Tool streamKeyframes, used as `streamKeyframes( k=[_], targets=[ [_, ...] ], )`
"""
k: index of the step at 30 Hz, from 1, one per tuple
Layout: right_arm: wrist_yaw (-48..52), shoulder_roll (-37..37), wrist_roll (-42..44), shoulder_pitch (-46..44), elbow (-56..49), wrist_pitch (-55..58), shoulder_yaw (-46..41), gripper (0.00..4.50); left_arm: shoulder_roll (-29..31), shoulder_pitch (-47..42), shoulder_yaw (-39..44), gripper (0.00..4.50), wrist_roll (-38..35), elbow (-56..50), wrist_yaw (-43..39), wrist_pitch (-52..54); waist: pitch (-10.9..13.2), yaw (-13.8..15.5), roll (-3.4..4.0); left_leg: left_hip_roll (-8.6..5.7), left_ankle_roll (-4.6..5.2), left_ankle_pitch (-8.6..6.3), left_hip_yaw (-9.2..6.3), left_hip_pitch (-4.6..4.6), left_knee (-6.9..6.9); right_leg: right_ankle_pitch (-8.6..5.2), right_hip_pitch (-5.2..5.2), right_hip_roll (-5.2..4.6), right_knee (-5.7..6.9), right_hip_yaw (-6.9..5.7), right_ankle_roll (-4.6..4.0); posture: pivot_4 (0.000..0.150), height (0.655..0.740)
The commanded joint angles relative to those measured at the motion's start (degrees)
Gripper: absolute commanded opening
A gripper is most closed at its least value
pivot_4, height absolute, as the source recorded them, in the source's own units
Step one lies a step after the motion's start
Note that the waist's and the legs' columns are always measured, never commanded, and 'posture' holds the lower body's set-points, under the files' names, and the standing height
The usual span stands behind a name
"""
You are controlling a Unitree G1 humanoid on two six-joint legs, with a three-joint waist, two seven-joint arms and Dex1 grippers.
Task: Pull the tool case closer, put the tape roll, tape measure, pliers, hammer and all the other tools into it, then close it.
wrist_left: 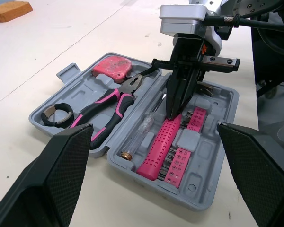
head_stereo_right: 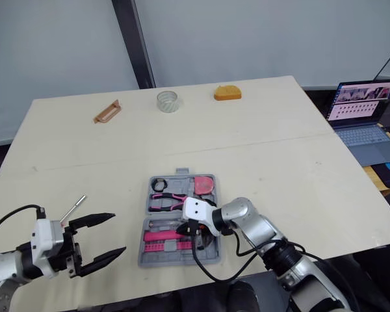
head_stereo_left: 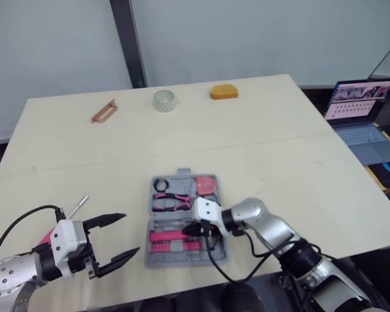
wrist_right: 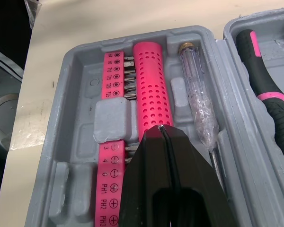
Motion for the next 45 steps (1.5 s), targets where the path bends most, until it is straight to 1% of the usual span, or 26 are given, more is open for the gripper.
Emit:
streamKeyframes(
  k=[1, 12, 15, 17, 22, 23, 26, 28, 30, 33, 36, 37, 39, 42, 43, 44, 45],
  targets=[
    [-0.2, -1.9, -5.85, 4.54, 8.57, 5.98, 6.18, 0.03, 0.28, 0.14, 0.2, 4.5, -0.21, -0.96, 0.06, -0.15, -0.02, 0.0, 0.02, 0.0, 0.0, 0.0, 0.0, 0.0, 0.0, 0.0, 0.0, 0.0, -0.01, 0.0, 0.0, 0.15, 0.74],
    [-0.75, -1.59, -5.61, 5.29, 8.57, 7.84, 6.05, 0.03, 1.53, 0.95, -0.26, 4.5, -0.4, -2.07, -0.94, 1.53, -0.42, -0.05, 0.14, 0.03, -0.01, -0.03, 0.06, 0.05, -0.12, -0.01, 0.02, 0.03, -0.13, 0.01, -0.01, 0.15, 0.74],
    [-0.94, -1.54, -4.96, 5.72, 7.86, 6.5, 5.12, 0.03, 1.38, 0.85, -0.39, 4.5, -0.42, -2.29, -0.85, 1.63, -0.47, -0.04, 0.18, 0.05, -0.01, -0.03, 0.08, 0.06, -0.16, -0.01, 0.03, 0.05, -0.19, 0.01, -0.02, 0.15, 0.74],
    [-2.12, -0.69, -3.82, 5.71, 7.5, 4.59, 2.92, 0.03, 1.31, 0.7, -0.54, 4.5, -0.36, -2.37, -0.73, 1.7, -0.55, -0.03, 0.12, 0.05, -0.01, -0.03, 0.09, 0.06, -0.2, -0.01, 0.05, 0.05, -0.29, 0.0, -0.02, 0.15, 0.74],
    [-1.89, -0.8, 0.12, 5.08, 0.67, 4.86, -2.57, 0.03, 0.84, -0.02, -1.24, 4.5, -0.46, -2.75, -0.04, 1.9, -0.45, 0.03, 0.04, 0.07, -0.01, -0.03, 0.13, 0.01, -0.21, -0.01, 0.05, 0.07, -0.41, 0.0, -0.02, 0.15, 0.74],
    [-1.72, -0.88, 1.4, 4.67, -1.7, 5.65, -4.03, 0.03, 0.57, -0.28, -1.4, 4.5, -0.82, -2.89, 0.34, 2.22, -0.36, 0.08, 0.02, 0.06, -0.01, -0.03, 0.13, -0.01, -0.2, -0.01, 0.05, 0.07, -0.42, 0.0, -0.01, 0.15, 0.74],
    [-1.74, -1.28, 6.79, 3.41, -10.88, 10.78, -9.37, 0.03, 0.25, -0.82, -1.83, 4.5, -1.97, -3.53, 0.89, 3.43, 0.35, 0.11, 0.3, 0.07, 0.0, -0.04, 0.13, -0.13, -0.14, 0.0, -0.05, 0.07, -0.41, 0.0, -0.01, 0.15, 0.74],
    [-1.5, -3.23, 10.6, 3.12, -17.97, 15.11, -13.22, 0.03, 0.53, -1.04, -2.07, 4.5, -2.31, -4.12, 0.93, 4.26, 0.97, 0.07, 0.33, 0.08, 0.0, -0.03, 0.13, -0.24, -0.06, 0.0, -0.18, 0.08, -0.35, 0.01, 0.0, 0.15, 0.74],
    [-0.72, -6.69, 13.09, 3.73, -23.4, 17.76, -16.36, 0.03, 0.59, -1.14, -2.07, 4.5, -2.47, -4.27, 0.96, 4.6, 1.17, -0.03, 0.26, 0.11, -0.01, -0.03, 0.13, -0.3, -0.02, 0.0, -0.26, 0.09, -0.3, 0.01, 0.0, 0.15, 0.74],
    [0.2, -12.21, 15.35, 5.95, -28.59, 19.51, -20.02, 0.03, 0.6, -1.08, -1.53, 4.5, -3.1, -4.29, 1.11, 5.56, 1.35, 0.03, 0.13, 0.11, 0.0, -0.04, 0.14, -0.31, -0.09, 0.0, -0.25, 0.1, -0.39, 0.0, 0.0, 0.15, 0.74],
    [2.52, -19.62, 18.46, 10.67, -33.04, 21.72, -24.24, 0.03, 0.86, -0.48, 0.31, 4.5, -2.78, -3.83, 2.24, 6.66, 1.56, 0.17, -0.05, 0.11, 0.03, -0.08, 0.15, -0.33, -0.14, 0.0, -0.24, 0.1, -0.48, -0.01, 0.0, 0.15, 0.74],
    [3.08, -21.74, 19.86, 12.78, -34.02, 22.53, -25.94, 0.26, 1.04, -0.16, 0.98, 4.5, -2.86, -3.69, 2.23, 6.98, 1.67, 0.26, -0.1, 0.11, 0.03, -0.08, 0.16, -0.33, -0.14, 0.0, -0.24, 0.1, -0.49, -0.01, 0.0, 0.15, 0.74],
    [4.28, -25.69, 21.74, 17.96, -35.47, 22.5, -29.37, 0.96, 1.26, 0.91, 2.23, 4.5, -3.04, -3.44, 1.84, 7.23, 1.82, 0.64, -0.21, 0.11, 0.04, -0.08, 0.16, -0.35, -0.14, 0.01, -0.24, 0.1, -0.52, -0.01, 0.01, 0.15, 0.74],
    [5.32, -29.64, 23.13, 26.1, -36.48, 20.81, -34.52, 2.47, 1.07, 3.7, 4.21, 4.5, -2.16, -2.65, 0.24, 5.37, 1.96, 1.07, -0.34, 0.11, 0.04, -0.08, 0.21, -0.34, -0.1, 0.01, -0.24, 0.1, -0.54, 0.0, 0.03, 0.15, 0.74],
    [5.63, -30.6, 23.24, 28.58, -36.52, 20.1, -35.86, 2.92, 0.89, 4.77, 4.66, 4.5, -1.82, -2.41, -0.37, 4.59, 1.98, 1.23, -0.37, 0.11, 0.04, -0.08, 0.23, -0.32, -0.09, 0.02, -0.23, 0.1, -0.53, 0.02, 0.03, 0.15, 0.74],
    [5.79, -31.36, 23.26, 30.81, -36.56, 19.46, -36.98, 3.48, 0.7, 5.91, 5.04, 4.5, -1.54, -2.18, -0.92, 3.89, 2.02, 1.3, -0.41, 0.11, 0.04, -0.09, 0.24, -0.32, -0.07, 0.02, -0.23, 0.1, -0.54, 0.02, 0.03, 0.15, 0.74],
    [5.87, -31.92, 23.08, 32.97, -36.43, 18.45, -37.99, 3.94, 0.43, 7.18, 5.44, 4.5, -1.34, -1.91, -1.37, 3.16, 2.06, 1.38, -0.45, 0.11, 0.05, -0.09, 0.24, -0.32, -0.06, 0.02, -0.22, 0.1, -0.53, 0.03, 0.04, 0.15, 0.74]
  ],
)
